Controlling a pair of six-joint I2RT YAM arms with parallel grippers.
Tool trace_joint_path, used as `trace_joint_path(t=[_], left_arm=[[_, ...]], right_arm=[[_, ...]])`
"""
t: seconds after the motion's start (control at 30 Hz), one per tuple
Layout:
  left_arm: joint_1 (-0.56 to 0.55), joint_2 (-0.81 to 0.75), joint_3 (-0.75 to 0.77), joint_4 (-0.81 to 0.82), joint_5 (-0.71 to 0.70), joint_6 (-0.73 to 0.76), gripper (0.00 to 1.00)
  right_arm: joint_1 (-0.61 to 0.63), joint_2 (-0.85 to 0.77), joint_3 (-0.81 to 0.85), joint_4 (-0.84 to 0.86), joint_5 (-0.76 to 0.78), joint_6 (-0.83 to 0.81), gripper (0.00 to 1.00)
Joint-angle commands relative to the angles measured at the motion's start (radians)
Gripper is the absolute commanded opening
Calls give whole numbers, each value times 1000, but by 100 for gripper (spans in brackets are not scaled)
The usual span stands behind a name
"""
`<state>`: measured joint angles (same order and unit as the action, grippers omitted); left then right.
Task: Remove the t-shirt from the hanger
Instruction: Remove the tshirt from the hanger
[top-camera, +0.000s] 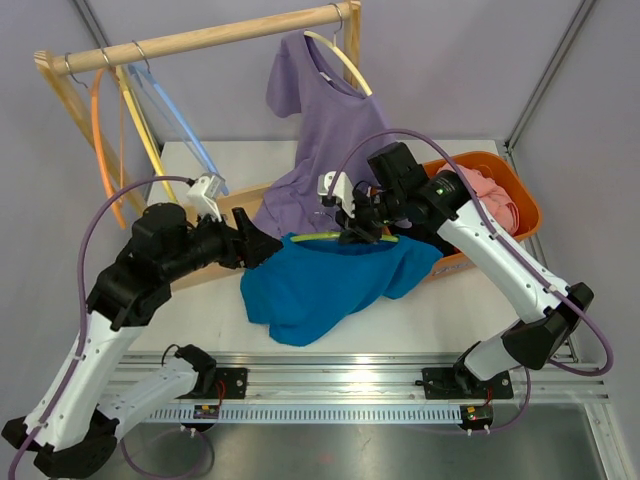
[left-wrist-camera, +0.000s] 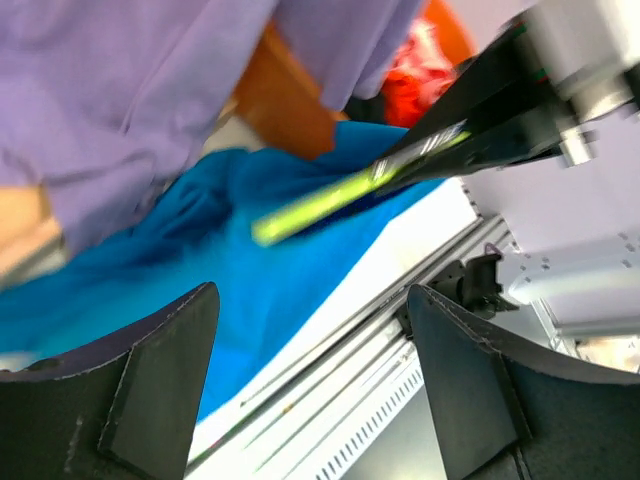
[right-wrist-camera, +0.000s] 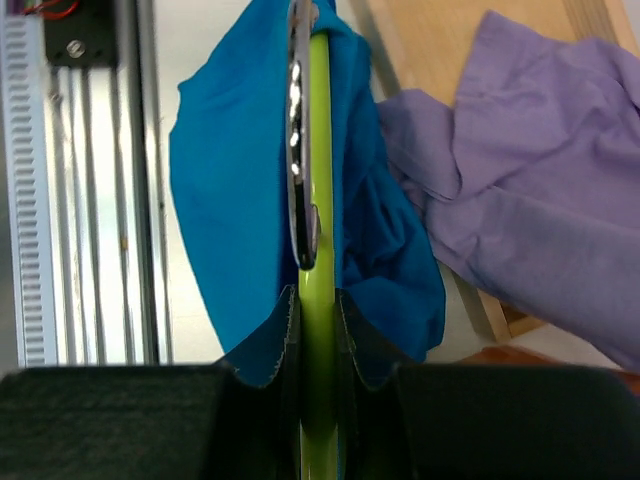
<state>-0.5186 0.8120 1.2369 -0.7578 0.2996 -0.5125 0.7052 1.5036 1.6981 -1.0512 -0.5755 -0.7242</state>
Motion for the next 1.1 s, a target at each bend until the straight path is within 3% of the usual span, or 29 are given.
trace_joint_path(t=[0.0, 0.13, 0.33, 0.67, 0.8, 0.93, 1.07], left_arm=[[-52, 27, -31, -49, -184, -154, 80], [-103, 65, -71, -26, -347, -277, 79], [-126, 163, -73, 66, -436, -403, 76], [-133, 239, -116, 209, -455, -452, 71], [-139, 257, -108, 206, -482, -442, 62], [-143, 260, -97, 198, -513, -429, 41], [-143, 256, -100, 201, -534, -411, 28]], right_arm=[[4, -20, 8, 193, 138, 226, 0], [5, 1, 25, 211, 167, 281, 0], [10, 4, 20, 224, 161, 307, 0], [10, -5, 15, 243, 105, 362, 0], [10, -8, 21, 238, 88, 367, 0], [10, -11, 26, 237, 60, 378, 0], [10, -26, 21, 234, 42, 382, 0]])
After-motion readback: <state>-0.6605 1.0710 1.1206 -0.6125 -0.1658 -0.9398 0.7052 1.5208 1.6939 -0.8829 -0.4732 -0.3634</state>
